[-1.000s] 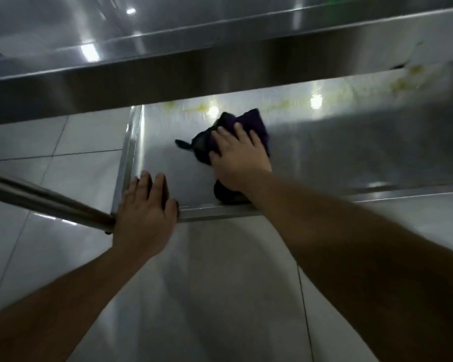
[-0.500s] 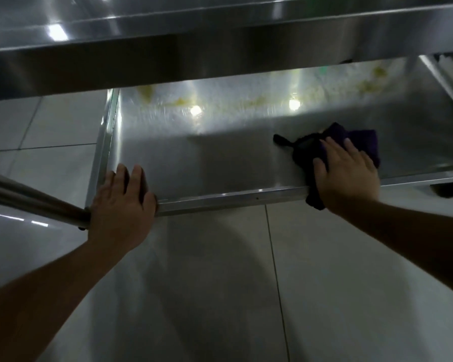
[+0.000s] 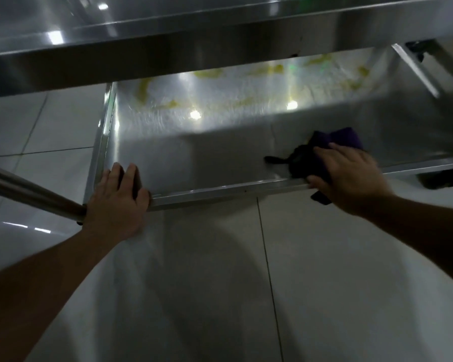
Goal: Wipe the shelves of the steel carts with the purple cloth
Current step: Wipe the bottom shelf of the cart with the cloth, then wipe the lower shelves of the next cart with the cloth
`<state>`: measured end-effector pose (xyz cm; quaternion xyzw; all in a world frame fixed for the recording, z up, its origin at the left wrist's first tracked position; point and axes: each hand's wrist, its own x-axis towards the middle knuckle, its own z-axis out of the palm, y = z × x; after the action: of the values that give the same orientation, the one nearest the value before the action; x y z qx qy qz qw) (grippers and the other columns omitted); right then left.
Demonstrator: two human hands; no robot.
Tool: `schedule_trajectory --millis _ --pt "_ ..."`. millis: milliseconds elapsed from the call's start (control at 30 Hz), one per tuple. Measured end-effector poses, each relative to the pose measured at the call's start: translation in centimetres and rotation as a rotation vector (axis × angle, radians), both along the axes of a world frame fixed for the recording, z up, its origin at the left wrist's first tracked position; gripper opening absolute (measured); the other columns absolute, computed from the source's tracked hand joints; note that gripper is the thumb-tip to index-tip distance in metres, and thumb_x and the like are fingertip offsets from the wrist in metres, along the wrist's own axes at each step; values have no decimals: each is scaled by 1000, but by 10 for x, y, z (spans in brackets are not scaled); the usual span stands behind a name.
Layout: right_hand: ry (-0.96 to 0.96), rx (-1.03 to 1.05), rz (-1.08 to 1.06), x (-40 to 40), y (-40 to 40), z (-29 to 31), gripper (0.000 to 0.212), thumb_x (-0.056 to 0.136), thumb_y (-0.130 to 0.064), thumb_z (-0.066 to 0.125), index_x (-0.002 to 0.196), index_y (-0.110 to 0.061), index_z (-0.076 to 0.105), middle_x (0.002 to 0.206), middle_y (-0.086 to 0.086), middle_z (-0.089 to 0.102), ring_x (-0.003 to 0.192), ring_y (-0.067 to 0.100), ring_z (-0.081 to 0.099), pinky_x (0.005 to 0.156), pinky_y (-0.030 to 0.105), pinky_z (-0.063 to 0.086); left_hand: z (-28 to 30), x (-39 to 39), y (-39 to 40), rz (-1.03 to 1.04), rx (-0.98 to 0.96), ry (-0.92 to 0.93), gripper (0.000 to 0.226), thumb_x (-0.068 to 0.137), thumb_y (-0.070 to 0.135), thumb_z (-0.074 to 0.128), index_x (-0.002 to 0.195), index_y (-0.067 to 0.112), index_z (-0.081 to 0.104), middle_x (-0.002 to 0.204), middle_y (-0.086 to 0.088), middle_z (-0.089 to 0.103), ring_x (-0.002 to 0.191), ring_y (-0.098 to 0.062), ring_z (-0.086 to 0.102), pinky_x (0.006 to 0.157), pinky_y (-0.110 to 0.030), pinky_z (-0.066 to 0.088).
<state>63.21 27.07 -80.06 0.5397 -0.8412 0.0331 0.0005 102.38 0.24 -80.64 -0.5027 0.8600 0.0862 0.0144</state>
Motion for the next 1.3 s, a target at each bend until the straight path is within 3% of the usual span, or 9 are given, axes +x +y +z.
schedule_trajectory --millis 133,400,533,600,700,900,1067,1167,1300 --pt "152 70 -216 -32 35 10 49 103 -61 30 120 -20 52 114 10 65 104 36 59 92 56 49 0 -2 0 6 -23 1 78 97 58 22 164 17 29 164 -23 31 150 -46 34 120 -62 33" --pt "202 264 -159 -6 34 36 55 101 -65 33 110 -19 61 103 8 66 94 35 63 82 47 51 15 -17 42 73 -51 -15 50 110 33 40 152 7 42 164 -27 34 150 -49 34 116 -67 36" --pt "-151 328 -237 50 39 54 50 99 -66 41 106 -20 61 84 0 56 75 27 58 65 36 45 39 -26 109 41 78 9 51 105 30 52 149 6 48 157 -25 45 146 -44 40 115 -59 39" --pt "-408 434 -309 91 51 64 48 100 -66 41 104 -23 62 79 -5 57 70 21 60 66 37 53 60 -23 147 76 271 -49 52 102 37 52 148 12 48 149 -20 52 137 -40 49 109 -52 43" --pt "-601 670 -301 158 83 88 44 103 -61 39 103 -25 64 83 -3 65 72 19 63 70 37 57 100 -4 204 54 471 -243 49 102 42 51 146 20 48 135 -13 60 124 -35 60 99 -45 49" --pt "-572 850 -162 249 123 202 47 100 -65 37 95 -24 60 80 -5 60 76 22 63 75 41 57 213 54 257 -95 624 -498 47 103 45 45 144 21 48 128 -5 59 117 -27 59 90 -41 47" --pt "-425 895 40 270 92 323 45 99 -67 34 97 -28 56 81 -10 54 77 19 59 73 36 47 333 88 248 -27 675 -452 45 102 45 42 141 23 46 125 -4 58 114 -26 58 87 -41 47" --pt "-341 894 142 273 54 401 47 99 -69 32 108 -30 58 86 -11 51 80 15 56 73 35 45 409 106 233 -4 673 -416 45 101 44 41 141 23 46 124 -4 57 107 -24 57 76 -39 38" --pt "-239 824 225 283 -12 509 42 99 -69 34 102 -31 53 82 -11 49 76 17 54 70 35 43 512 128 203 50 672 -312 49 103 43 40 149 24 43 132 -4 56 117 -24 55 88 -41 42"
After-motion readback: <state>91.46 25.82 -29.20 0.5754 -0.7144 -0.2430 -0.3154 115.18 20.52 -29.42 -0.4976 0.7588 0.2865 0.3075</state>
